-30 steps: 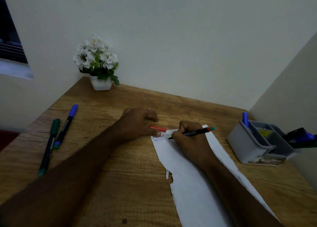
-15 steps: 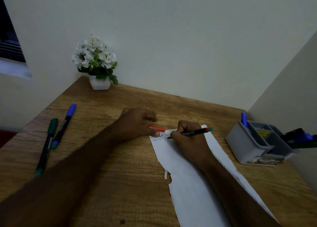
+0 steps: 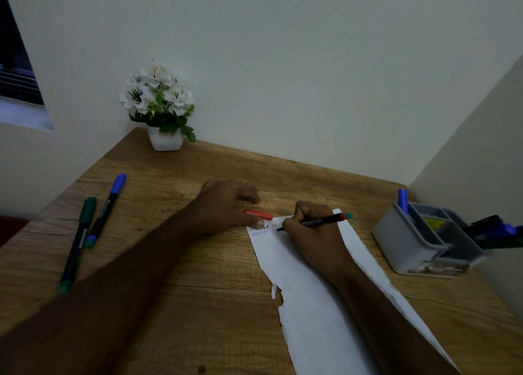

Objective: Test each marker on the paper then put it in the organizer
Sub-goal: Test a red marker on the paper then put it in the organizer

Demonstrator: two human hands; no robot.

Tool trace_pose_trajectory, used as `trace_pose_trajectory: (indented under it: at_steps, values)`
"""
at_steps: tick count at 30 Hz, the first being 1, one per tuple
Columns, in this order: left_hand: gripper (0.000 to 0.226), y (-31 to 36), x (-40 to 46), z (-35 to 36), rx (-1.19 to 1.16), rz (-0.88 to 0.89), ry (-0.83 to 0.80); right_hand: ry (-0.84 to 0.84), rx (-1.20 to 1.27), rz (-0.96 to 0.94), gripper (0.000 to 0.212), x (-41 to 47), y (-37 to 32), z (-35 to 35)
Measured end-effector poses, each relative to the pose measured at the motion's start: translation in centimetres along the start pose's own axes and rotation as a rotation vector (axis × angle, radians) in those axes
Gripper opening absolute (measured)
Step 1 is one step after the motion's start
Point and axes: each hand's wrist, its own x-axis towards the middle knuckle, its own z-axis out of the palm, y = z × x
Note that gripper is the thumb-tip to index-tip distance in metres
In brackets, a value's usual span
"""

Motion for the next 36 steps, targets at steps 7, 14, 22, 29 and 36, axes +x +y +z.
trace_pose_trajectory:
  at_steps: [7, 14, 22, 29, 36]
  values:
    - [0.057, 0.12, -0.06, -0.03, 0.024, -0.004, -0.011, 0.002, -0.007, -0.009, 0.034, 0.1, 0.45, -0.08]
    - [0.058, 0.3, -0.09, -0.05, 0.038, -0.014, -0.016, 0.043, 0.018, 0.012, 0.028, 0.05, 0.15, -0.05]
    - [0.057, 0.21, 0.02, 0.06, 0.051, -0.012, -0.003, 0.014, -0.028, -0.005, 0.033, 0.03, 0.41, -0.08]
    - [0.061, -0.17, 0.14, 0.15, 0.04, -0.004, -0.007, 0.06, 0.047, 0.011, 0.028, 0.1, 0.24, -0.21]
    - [0.062, -0.15, 0.2, 0.13, 0.06, 0.001, -0.016, 0.027, -0.003, 0.033, 0.032, 0.22, 0.33, -0.09]
